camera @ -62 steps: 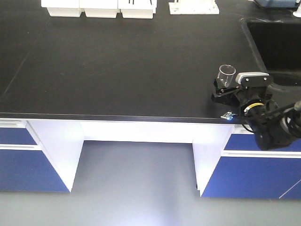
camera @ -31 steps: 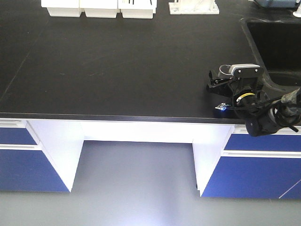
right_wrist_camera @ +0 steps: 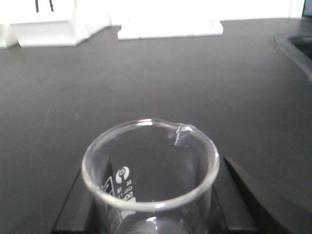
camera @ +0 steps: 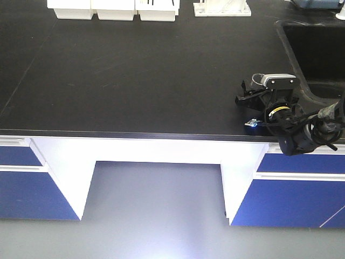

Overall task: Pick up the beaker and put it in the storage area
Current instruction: 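Lift the beaker with the right gripper and raise it off the bench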

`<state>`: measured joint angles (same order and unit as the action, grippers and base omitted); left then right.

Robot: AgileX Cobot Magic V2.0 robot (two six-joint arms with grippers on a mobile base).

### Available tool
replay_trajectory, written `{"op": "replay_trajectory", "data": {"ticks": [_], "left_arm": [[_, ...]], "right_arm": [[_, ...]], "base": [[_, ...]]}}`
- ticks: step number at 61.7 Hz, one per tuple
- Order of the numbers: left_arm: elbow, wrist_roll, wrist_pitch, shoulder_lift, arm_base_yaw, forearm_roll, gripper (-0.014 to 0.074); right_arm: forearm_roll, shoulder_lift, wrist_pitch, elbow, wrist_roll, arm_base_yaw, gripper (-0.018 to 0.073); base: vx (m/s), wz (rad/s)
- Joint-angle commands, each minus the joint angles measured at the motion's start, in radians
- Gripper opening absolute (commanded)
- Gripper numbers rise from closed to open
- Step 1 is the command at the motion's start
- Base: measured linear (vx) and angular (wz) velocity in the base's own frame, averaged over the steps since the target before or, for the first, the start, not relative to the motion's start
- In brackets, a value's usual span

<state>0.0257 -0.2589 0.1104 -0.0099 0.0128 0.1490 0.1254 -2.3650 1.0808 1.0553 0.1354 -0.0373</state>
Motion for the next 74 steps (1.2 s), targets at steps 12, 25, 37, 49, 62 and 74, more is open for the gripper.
{"op": "replay_trajectory", "data": {"ticks": [12, 25, 37, 49, 62, 74], "left_arm": [[0.022, -0.006, -0.085, -0.017, -0.007, -0.006, -0.0008], [0.022, -0.006, -0.085, -0.017, -0.007, -0.006, -0.0008], [0.022, -0.006, -0.085, -0.017, -0.007, -0.006, -0.0008], [0.022, -0.006, -0.085, -0.017, -0.007, -0.006, -0.0008], [0.022, -0.006, -0.085, -0.017, -0.007, -0.006, -0.0008], [0.022, -0.006, -0.085, -0.017, -0.007, -0.006, -0.0008]], "right_arm": [[0.006, 0.074, 0.08, 0.021, -0.006, 0.005, -0.0012], [0.011, 0.224, -0.202, 0.021, -0.025, 0.003, -0.0005], [0.065, 0.435, -0.482, 0.021, -0.024, 0.003, -0.0004], [0.088, 0.666, -0.725, 0.021, -0.005, 0.003, -0.0004], [0.088, 0.895, -1.002, 0.021, 0.009, -0.016, -0.0004], [0.088, 1.077, -1.182, 0.021, 0.006, -0.1, -0.0003]], "base": [[0.0, 0.0], [0.0, 0.0], [0.0, 0.0], [0.0, 0.0], [0.0, 0.0], [0.0, 0.0]]}}
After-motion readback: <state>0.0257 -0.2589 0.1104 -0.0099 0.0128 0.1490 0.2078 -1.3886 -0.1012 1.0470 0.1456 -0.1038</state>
